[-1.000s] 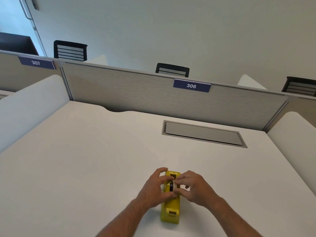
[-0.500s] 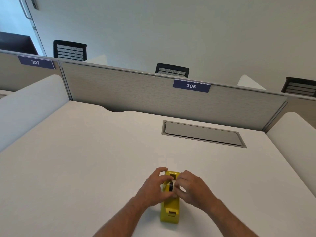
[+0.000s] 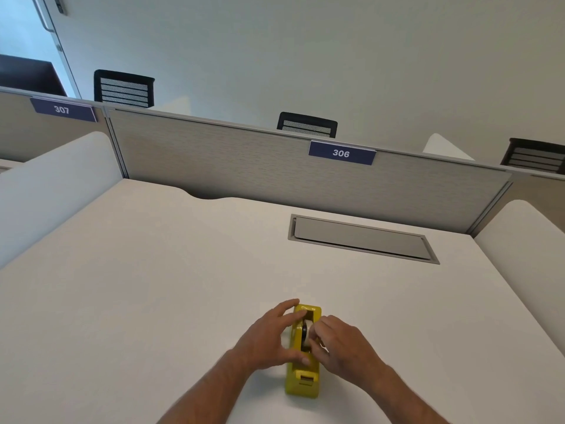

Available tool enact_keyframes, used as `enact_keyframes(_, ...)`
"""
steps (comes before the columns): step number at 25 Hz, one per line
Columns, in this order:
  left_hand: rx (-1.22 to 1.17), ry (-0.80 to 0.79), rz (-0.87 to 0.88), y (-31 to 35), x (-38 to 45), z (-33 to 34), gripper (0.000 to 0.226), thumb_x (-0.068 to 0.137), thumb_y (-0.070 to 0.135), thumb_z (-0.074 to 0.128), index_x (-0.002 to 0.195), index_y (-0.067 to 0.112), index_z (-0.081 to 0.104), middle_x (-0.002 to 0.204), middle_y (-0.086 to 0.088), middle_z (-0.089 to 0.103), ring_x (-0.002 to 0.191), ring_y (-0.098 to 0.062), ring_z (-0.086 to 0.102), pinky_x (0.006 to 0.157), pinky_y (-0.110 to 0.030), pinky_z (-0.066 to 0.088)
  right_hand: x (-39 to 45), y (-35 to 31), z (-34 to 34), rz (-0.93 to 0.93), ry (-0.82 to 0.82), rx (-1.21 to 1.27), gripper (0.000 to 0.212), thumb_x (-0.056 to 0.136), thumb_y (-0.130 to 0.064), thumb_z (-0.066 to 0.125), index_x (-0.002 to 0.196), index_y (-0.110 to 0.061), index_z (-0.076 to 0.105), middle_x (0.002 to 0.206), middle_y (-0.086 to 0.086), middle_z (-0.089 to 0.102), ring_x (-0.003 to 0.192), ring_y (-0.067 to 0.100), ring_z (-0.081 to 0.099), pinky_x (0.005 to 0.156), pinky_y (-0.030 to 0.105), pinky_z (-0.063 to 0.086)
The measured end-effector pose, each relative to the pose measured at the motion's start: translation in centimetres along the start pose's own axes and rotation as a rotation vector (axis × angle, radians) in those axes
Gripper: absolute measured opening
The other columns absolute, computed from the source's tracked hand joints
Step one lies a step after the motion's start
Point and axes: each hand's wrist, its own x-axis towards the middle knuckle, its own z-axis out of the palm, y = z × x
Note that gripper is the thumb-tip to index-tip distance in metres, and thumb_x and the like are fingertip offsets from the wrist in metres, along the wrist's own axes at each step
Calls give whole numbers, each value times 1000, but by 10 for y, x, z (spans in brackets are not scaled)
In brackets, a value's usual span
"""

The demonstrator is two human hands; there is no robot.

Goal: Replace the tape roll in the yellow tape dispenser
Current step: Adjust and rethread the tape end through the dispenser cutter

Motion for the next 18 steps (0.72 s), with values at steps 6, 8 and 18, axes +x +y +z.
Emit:
enact_keyframes(6,293,-56,98,3,-4,-12,95,76,70,61,152,35,16,159,30,6,134,-10,37,104,-36,45,-11,-11,6,25,3,-5,27,91,-45,37,89,-27,58,83,-9,61,70,7,53,53,24,43)
enact_keyframes(8,289,-58,87,3,-4,-12,96,75,71,61,152,36,16,158,32,5,134,-10,37,104,-35,45,-14,-15,5,29,9,0,26,90,-45,38,88,-27,57,82,-10,60,69,8,53,53,26,44)
enact_keyframes(18,304,-80,59,9,-5,-14,98,75,72,61,153,37,12,158,32,3,137,-11,37,108,-34,40,-37,-36,-12,21,-43,-89,23,87,-45,40,79,-31,55,71,-12,58,57,2,45,42,9,16)
